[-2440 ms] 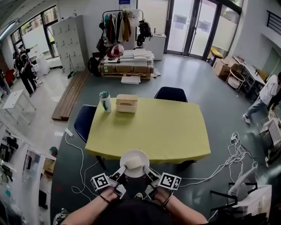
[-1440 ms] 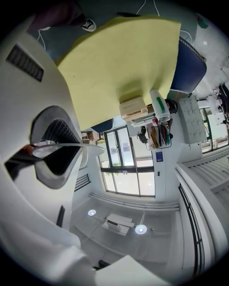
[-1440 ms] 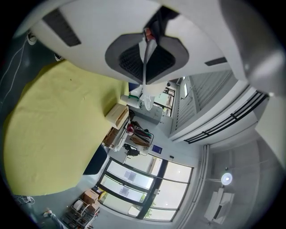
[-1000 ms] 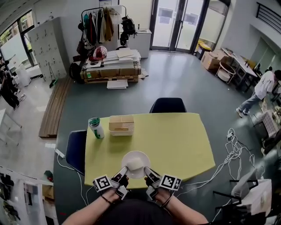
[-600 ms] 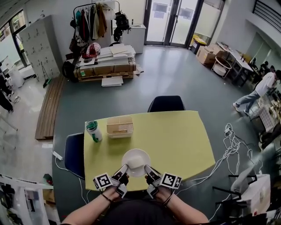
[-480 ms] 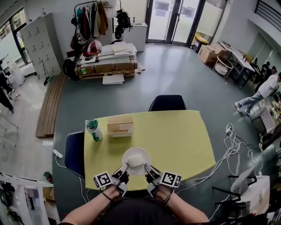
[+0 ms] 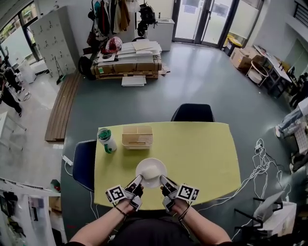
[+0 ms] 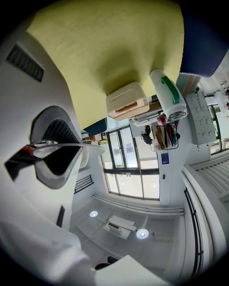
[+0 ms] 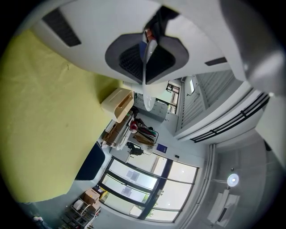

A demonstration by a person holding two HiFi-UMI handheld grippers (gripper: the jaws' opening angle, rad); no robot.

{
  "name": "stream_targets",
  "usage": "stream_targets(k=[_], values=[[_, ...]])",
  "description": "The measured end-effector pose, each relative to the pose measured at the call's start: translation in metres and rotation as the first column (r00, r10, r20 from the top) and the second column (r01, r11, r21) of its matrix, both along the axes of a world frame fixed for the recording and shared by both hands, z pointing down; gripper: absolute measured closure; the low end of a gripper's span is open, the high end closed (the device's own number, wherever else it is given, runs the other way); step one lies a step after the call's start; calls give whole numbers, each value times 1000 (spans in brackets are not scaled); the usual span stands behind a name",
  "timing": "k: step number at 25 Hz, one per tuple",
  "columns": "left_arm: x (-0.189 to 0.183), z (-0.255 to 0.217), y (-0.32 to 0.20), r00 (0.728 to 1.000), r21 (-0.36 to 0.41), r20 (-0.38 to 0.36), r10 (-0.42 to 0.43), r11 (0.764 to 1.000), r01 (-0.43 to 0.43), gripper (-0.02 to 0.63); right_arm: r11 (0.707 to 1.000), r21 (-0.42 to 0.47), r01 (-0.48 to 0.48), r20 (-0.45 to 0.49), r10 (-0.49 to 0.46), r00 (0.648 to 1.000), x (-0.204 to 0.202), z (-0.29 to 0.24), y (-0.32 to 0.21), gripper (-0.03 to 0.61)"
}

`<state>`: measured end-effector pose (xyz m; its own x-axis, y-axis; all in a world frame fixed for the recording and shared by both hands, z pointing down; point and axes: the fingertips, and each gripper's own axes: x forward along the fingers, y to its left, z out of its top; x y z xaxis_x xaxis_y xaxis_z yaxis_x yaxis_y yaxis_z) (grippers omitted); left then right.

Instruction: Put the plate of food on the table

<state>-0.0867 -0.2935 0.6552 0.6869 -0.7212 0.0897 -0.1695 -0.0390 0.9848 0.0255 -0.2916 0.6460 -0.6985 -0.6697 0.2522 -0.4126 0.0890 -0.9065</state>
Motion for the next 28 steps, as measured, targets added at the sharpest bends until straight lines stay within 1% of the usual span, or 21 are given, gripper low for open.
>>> stream_targets(k=[1, 2, 6, 8, 10, 11, 13, 14, 15, 17, 18, 24, 28], values=[[-1, 8, -4, 1000, 5, 18, -5, 1000, 5, 597, 1000, 1, 6, 1, -6, 1000, 1, 6, -5, 555], [0, 15, -7, 1000, 6, 21, -11, 1000, 11, 597, 1000, 2, 12, 3, -12, 1000, 1, 12, -9, 555], [8, 39, -14, 999, -18, -25, -38, 999, 37, 597, 1000, -10, 19, 12, -19, 1000, 6, 40, -18, 555], [9, 57, -17, 999, -35, -1, -41, 999, 41, 597, 999, -30, 12, 19, -11, 1000, 9, 58, -21, 555], [9, 78, -20, 998, -49, 49, -37, 998, 40, 597, 998, -58, 7, 24, -6, 1000, 12, 78, -24, 555], [10, 86, -21, 998, -58, 46, -39, 997, 42, 597, 997, -71, 7, 23, -5, 1000, 13, 87, -25, 555], [18, 98, -26, 998, -81, -33, -56, 995, 53, 595, 996, -93, 9, 17, -7, 1000, 15, 107, -28, 555], [20, 106, -28, 997, -92, -54, -62, 994, 57, 597, 995, -103, 10, 15, -8, 1000, 15, 117, -30, 555], [19, 118, -28, 998, -103, -33, -61, 993, 57, 596, 994, -112, 11, 14, -9, 1000, 15, 126, -31, 555], [14, 144, -28, 997, -121, 54, -48, 991, 54, 596, 992, -129, 14, 11, -12, 1000, 16, 144, -33, 555], [13, 154, -28, 996, -129, 75, -45, 990, 55, 597, 991, -136, 15, 9, -14, 1000, 18, 153, -35, 555], [14, 201, -36, 992, -162, 110, -55, 984, 72, 595, 986, -167, 7, -9, -8, 1000, 19, 204, -43, 555], [18, 222, -40, 991, -182, 128, -40, 981, 63, 595, 983, -182, 0, -31, -6, 1000, 22, 226, -46, 554]])
